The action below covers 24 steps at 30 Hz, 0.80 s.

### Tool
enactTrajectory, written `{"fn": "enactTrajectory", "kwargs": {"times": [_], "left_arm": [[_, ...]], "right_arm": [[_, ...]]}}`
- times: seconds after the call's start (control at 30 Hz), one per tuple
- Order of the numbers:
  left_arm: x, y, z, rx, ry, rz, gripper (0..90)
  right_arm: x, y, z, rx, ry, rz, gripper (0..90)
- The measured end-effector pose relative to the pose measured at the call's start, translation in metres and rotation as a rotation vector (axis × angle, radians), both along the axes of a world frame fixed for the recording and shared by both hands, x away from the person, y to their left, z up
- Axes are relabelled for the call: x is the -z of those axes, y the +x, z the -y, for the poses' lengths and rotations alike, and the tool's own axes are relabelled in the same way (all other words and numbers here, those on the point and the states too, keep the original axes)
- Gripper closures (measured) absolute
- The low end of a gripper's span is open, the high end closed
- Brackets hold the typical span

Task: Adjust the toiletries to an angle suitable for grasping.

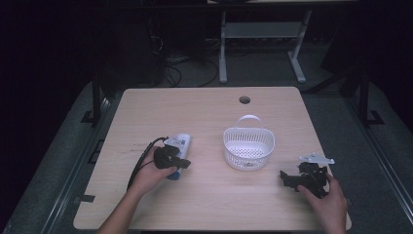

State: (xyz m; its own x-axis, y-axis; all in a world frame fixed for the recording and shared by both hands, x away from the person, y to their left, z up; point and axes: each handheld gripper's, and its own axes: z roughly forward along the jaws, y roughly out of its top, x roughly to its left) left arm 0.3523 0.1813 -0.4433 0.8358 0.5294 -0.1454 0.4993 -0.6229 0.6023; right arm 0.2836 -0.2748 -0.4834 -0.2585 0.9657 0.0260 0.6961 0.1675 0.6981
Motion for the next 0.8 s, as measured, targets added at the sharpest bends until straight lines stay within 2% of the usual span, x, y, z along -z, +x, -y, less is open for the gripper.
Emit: {"fn": "enactTrajectory", "kwargs": {"times": [0.27, 0.57, 0.8], "left_arm": [[0.002, -0.007, -0.022, -0.039, 0.012, 0.001, 90.0], [-0.002, -0.014, -0.047, -0.095, 0.023, 0.034, 90.0], [-0.002, -0.013, -0.058, -0.119, 0.048, 0.044, 90.0]], "right_arm": [[0.000, 0.000, 0.000, 0.000, 0.000, 0.000, 0.5], [0.000, 0.000, 0.000, 0.000, 0.000, 0.000, 0.5], [0.000, 0.000, 0.000, 0.000, 0.000, 0.000, 0.5]]}}
